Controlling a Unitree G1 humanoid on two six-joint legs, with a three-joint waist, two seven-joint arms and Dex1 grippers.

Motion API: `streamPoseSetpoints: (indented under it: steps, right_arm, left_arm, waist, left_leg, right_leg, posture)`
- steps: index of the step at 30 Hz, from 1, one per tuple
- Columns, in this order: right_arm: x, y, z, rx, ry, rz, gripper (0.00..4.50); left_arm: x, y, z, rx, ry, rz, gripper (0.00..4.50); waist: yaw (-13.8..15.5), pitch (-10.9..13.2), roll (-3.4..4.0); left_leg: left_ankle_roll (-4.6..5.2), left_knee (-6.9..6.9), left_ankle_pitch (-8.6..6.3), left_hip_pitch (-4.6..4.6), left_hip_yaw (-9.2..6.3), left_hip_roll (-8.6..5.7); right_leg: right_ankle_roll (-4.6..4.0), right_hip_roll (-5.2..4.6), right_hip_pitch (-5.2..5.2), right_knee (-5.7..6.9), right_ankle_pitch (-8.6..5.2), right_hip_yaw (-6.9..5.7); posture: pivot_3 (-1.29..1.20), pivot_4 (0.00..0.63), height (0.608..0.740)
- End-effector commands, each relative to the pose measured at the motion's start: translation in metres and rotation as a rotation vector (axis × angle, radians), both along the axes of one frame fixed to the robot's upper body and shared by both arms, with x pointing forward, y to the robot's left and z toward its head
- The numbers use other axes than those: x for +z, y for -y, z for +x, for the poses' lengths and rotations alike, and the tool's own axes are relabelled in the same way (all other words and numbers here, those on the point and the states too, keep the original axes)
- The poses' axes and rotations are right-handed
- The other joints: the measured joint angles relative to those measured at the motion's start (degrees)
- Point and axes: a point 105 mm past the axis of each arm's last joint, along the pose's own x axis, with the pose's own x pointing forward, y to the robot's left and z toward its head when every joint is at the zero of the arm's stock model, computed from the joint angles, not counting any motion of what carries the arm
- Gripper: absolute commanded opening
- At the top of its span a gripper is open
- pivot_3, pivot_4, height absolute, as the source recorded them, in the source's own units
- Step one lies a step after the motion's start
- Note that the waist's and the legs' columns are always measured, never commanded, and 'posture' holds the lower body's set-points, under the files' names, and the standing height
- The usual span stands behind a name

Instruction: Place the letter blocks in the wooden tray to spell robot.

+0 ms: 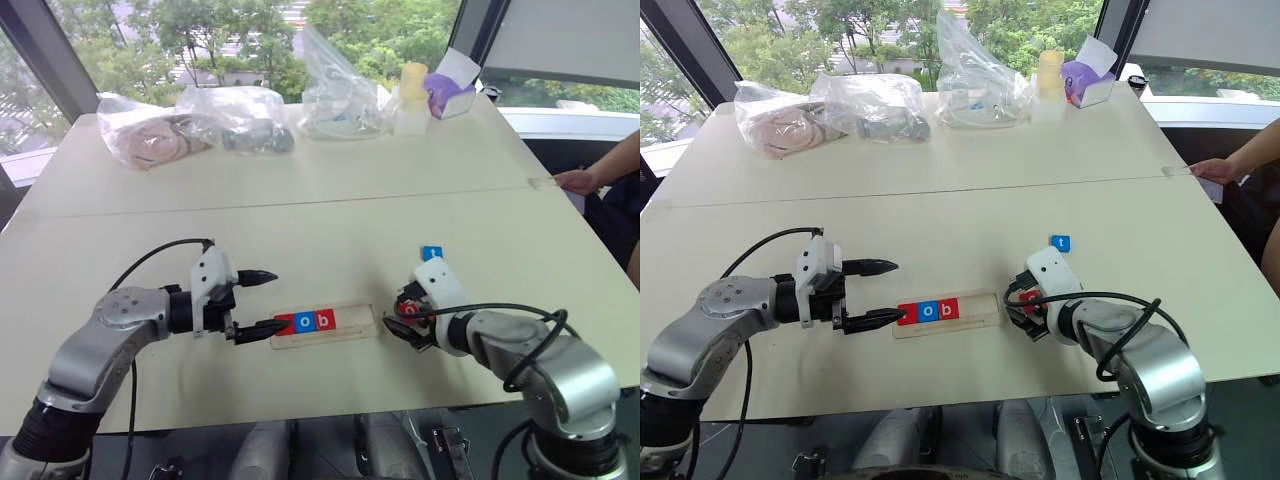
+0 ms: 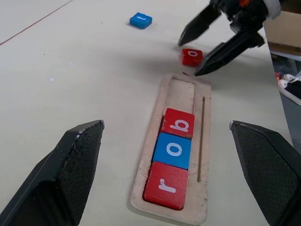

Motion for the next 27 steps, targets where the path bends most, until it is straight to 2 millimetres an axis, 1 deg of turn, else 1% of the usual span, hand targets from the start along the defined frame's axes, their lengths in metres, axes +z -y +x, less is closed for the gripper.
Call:
streamPoseSetpoints:
  steps: [1, 3, 4, 8, 10, 12, 14, 18, 22, 27]
  right_arm:
    - [0.027, -0.002, 0.002, 0.335, 0.115, 0.002, 4.44]
    - [0.026, 0.007, -0.002, 0.491, 0.097, 0.003, 4.44]
    - [0.024, 0.012, -0.002, 0.542, 0.083, -0.002, 4.44]
    - [0.004, 0.042, 0.009, 0.681, 0.032, -0.128, 4.44]
    - [-0.001, 0.047, 0.015, 0.736, 0.027, -0.154, 4.44]
    - [-0.003, 0.046, 0.022, 0.771, 0.038, -0.154, 4.44]
    - [-0.009, 0.047, 0.029, 0.815, 0.046, -0.192, 4.44]
    - [-0.018, 0.05, 0.035, 0.872, 0.037, -0.224, 4.44]
    - [-0.017, 0.046, 0.038, 0.911, 0.056, -0.203, 4.44]
    - [-0.016, 0.035, 0.039, 0.946, 0.078, -0.17, 4.44]
  left_arm:
    - [0.007, 0.002, 0.0, -0.012, 0.036, -0.003, 4.5]
    - [0.008, 0.002, 0.001, -0.01, 0.038, -0.005, 4.5]
    - [0.008, 0.003, 0.001, -0.01, 0.039, -0.005, 4.5]
    - [0.009, 0.003, 0.002, -0.007, 0.043, -0.006, 4.5]
    - [0.01, 0.003, 0.002, -0.001, 0.047, -0.007, 4.5]
    - [0.011, 0.002, 0.001, 0.007, 0.048, -0.008, 4.5]
    - [0.01, 0.002, 0.0, 0.014, 0.048, -0.009, 4.5]
    - [0.01, 0.001, -0.002, 0.026, 0.047, -0.01, 4.5]
    - [0.01, -0.001, -0.003, 0.035, 0.047, -0.009, 4.5]
    - [0.011, -0.002, -0.004, 0.041, 0.047, -0.008, 4.5]
  waist:
    - [0.03, 0.04, -0.02]
    - [-0.08, 0.12, -0.18]
    - [-0.08, 0.14, -0.21]
    - [-0.28, 0.18, -0.25]
    - [-0.24, 0.19, -0.24]
    - [-0.29, 0.2, -0.23]
    - [-0.23, 0.21, -0.24]
    - [-0.04, 0.21, -0.25]
    - [-0.02, 0.2, -0.27]
    - [-0.22, 0.2, -0.27]
  left_leg:
    - [0.02, 0.01, -0.01, 0.0, 0.02, -0.01]
    - [0.07, 0.0, -0.04, 0.13, 0.03, 0.02]
    - [0.09, 0.0, -0.05, 0.16, -0.01, 0.04]
    - [0.12, 0.0, -0.07, 0.18, 0.0, 0.05]
    - [0.12, 0.02, -0.07, 0.18, 0.02, 0.03]
    - [0.12, 0.02, -0.07, 0.19, 0.01, 0.04]
    - [0.12, 0.01, -0.07, 0.2, -0.01, 0.05]
    - [0.11, 0.0, -0.07, 0.19, -0.04, 0.05]
    - [0.1, 0.05, -0.07, 0.21, -0.06, 0.04]
    - [0.09, 0.03, -0.07, 0.29, -0.08, 0.08]
  right_leg:
    - [0.05, -0.02, 0.04, -0.04, -0.03, -0.02]
    - [0.13, 0.0, 0.26, -0.14, -0.07, -0.11]
    - [0.13, 0.03, 0.35, -0.21, -0.07, -0.17]
    - [0.12, -0.01, 0.44, -0.36, -0.05, -0.15]
    - [0.11, -0.03, 0.44, -0.37, -0.04, -0.13]
    - [0.1, -0.02, 0.43, -0.36, -0.03, -0.12]
    - [0.09, -0.01, 0.43, -0.34, -0.03, -0.11]
    - [0.09, -0.04, 0.44, -0.37, -0.03, -0.11]
    - [0.04, -0.06, 0.5, -0.4, -0.01, -0.11]
    - [-0.01, -0.06, 0.54, -0.37, -0.01, -0.1]
  posture:
    - [0.0, 0.15, 0.74]
    - [0.0, 0.15, 0.74]
    - [0.0, 0.15, 0.74]
    - [0.0, 0.15, 0.74]
    - [0.0, 0.15, 0.74]
    - [0.0, 0.15, 0.74]
    - [0.0, 0.15, 0.74]
    - [0.0, 0.15, 0.74]
    - [0.0, 0.15, 0.74]
    - [0.0, 0.15, 0.74]
